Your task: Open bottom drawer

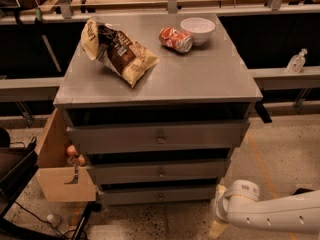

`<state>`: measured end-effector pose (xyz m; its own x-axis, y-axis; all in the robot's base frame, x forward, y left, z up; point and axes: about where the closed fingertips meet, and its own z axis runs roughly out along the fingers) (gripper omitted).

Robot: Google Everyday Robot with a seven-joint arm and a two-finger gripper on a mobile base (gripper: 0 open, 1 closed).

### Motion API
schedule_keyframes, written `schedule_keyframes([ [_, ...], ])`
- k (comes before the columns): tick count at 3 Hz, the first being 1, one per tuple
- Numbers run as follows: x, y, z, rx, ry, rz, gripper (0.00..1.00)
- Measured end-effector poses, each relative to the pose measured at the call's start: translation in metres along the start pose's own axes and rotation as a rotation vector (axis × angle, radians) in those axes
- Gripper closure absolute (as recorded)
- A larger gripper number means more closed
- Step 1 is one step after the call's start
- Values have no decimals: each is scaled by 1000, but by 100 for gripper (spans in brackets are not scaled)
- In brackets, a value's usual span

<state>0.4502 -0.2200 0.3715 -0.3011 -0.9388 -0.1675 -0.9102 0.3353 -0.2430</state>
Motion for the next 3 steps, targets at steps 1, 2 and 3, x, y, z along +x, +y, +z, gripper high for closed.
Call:
schedule_keyframes([
  [1, -18, 18, 58, -1, -117, -166, 0],
  [2, -26, 24, 95, 2, -146, -238, 0],
  [3, -38, 25, 124, 36, -140, -279, 0],
])
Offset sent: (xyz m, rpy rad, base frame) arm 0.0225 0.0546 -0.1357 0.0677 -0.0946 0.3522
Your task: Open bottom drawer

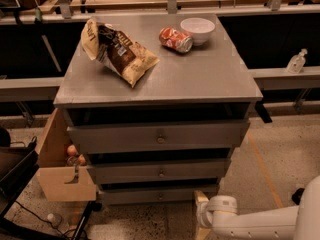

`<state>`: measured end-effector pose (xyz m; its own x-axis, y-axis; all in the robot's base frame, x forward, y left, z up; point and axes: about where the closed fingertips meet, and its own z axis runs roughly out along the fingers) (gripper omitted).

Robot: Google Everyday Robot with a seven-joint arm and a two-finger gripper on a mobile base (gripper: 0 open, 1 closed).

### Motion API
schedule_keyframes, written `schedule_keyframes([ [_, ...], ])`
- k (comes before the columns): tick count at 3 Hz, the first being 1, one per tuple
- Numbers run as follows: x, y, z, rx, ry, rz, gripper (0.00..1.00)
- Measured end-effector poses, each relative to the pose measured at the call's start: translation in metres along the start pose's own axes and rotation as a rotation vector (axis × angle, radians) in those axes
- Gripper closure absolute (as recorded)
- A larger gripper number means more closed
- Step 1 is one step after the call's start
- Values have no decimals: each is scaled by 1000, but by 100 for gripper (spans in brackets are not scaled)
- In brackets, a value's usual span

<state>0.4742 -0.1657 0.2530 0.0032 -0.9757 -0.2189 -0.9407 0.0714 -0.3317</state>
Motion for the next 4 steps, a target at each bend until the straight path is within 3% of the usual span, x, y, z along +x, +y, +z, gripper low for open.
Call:
schedule_keyframes([
  [3, -25, -39, 61, 97, 258, -146, 0],
  [4, -24, -47, 70, 107, 335, -156, 0],
])
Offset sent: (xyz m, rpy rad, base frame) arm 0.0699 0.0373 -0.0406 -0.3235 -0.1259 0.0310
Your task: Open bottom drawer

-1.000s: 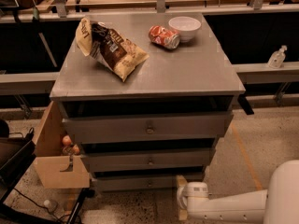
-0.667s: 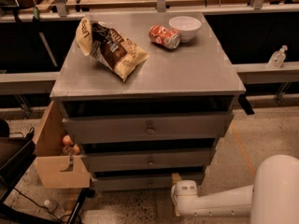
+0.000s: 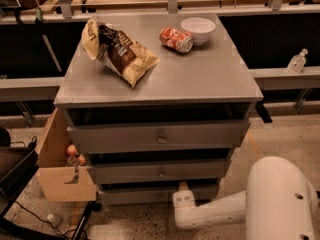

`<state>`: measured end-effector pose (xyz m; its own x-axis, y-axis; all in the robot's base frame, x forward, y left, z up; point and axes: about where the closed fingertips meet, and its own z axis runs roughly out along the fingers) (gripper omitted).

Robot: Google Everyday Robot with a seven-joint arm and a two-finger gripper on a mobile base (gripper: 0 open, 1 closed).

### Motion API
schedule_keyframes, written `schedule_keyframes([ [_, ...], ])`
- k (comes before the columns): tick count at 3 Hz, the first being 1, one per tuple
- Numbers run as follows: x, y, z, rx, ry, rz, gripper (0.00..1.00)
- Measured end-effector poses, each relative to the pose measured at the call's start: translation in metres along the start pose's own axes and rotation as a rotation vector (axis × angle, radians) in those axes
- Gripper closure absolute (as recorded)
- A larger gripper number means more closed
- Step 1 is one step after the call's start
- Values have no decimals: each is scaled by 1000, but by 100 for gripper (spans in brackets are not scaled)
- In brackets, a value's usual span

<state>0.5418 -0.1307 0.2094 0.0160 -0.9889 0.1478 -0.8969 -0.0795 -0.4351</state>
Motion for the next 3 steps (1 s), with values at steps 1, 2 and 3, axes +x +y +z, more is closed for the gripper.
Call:
schedule_keyframes([
  [1, 4, -2, 11, -19, 44, 13, 18],
  [2, 8, 1, 23, -57, 58, 41, 42],
  [3, 7, 2, 27, -76, 56, 53, 65],
])
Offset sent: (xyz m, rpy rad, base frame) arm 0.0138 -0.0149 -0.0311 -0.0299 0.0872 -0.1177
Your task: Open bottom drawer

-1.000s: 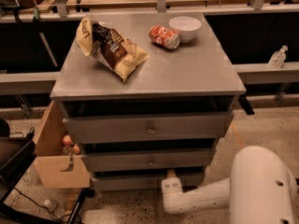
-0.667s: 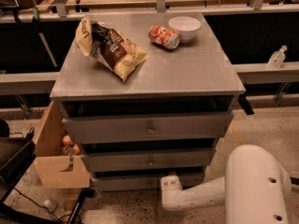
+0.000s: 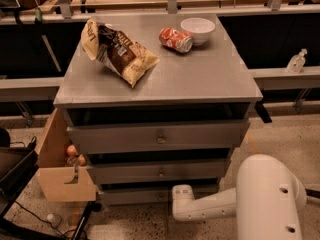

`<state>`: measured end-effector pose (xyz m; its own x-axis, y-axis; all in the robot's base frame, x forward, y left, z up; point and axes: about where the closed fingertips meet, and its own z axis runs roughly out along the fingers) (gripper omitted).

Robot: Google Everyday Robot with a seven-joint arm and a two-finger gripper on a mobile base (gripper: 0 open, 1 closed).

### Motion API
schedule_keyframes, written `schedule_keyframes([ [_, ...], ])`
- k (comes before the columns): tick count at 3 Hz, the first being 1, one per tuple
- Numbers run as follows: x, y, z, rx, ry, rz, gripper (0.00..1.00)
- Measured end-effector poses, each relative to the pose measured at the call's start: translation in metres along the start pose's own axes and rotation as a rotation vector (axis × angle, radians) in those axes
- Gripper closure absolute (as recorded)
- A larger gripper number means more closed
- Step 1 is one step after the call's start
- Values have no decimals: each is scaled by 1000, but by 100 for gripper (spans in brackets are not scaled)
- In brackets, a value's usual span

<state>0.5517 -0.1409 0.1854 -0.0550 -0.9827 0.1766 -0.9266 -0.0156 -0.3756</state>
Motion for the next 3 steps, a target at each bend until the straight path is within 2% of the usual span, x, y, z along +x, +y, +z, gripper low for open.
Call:
schedule_keyframes([
  [1, 1, -2, -4, 0, 0, 0, 62],
  [3, 1, -1, -4, -2, 1, 0, 16],
])
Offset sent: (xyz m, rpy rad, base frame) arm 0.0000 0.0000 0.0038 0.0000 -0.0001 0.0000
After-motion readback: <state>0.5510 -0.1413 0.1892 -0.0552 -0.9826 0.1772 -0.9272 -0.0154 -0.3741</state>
